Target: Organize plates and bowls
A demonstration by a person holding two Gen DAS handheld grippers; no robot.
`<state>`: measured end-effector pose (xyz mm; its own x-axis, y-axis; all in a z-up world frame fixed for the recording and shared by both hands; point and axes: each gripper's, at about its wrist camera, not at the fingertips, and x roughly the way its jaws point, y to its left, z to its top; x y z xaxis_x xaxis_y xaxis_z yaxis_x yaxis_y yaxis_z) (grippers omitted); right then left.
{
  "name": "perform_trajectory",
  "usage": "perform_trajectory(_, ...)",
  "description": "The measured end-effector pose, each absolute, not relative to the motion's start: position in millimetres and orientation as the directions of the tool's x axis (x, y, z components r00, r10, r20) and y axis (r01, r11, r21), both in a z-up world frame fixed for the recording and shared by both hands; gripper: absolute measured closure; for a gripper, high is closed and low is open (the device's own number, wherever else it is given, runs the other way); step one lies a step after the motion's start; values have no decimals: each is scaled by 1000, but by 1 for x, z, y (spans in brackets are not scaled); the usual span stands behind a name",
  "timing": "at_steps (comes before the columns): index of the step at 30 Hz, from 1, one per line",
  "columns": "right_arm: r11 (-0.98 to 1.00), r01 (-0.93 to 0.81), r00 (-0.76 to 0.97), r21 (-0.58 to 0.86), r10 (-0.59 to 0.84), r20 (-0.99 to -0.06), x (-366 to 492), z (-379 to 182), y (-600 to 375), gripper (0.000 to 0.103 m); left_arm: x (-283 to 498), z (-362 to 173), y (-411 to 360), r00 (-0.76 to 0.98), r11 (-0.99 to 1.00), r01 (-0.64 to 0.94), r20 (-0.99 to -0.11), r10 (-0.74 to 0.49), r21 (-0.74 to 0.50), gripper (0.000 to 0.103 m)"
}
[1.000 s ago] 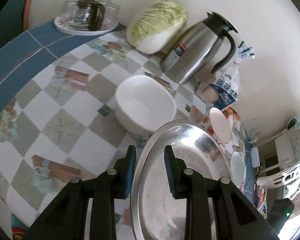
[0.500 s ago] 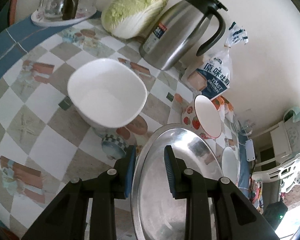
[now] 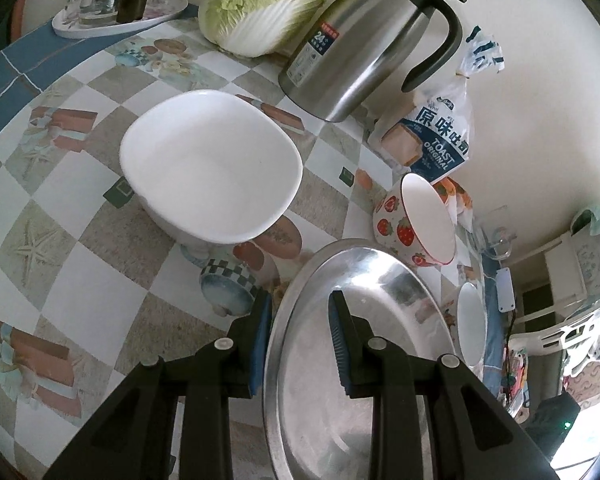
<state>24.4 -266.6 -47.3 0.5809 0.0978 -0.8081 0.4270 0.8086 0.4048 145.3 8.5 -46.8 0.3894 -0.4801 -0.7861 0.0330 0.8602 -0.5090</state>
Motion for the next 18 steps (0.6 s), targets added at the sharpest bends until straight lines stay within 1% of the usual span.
perform_trajectory(11,813,448,577,373,56,-815,27,-53,-267,88,151,-61,4,356,864,36,-801,-481,-503,74)
perform_trajectory(18,813,450,581,368,46,-812,31,-53,-266,88,153,-60,4,359,863,42,-798,-484,-504,74)
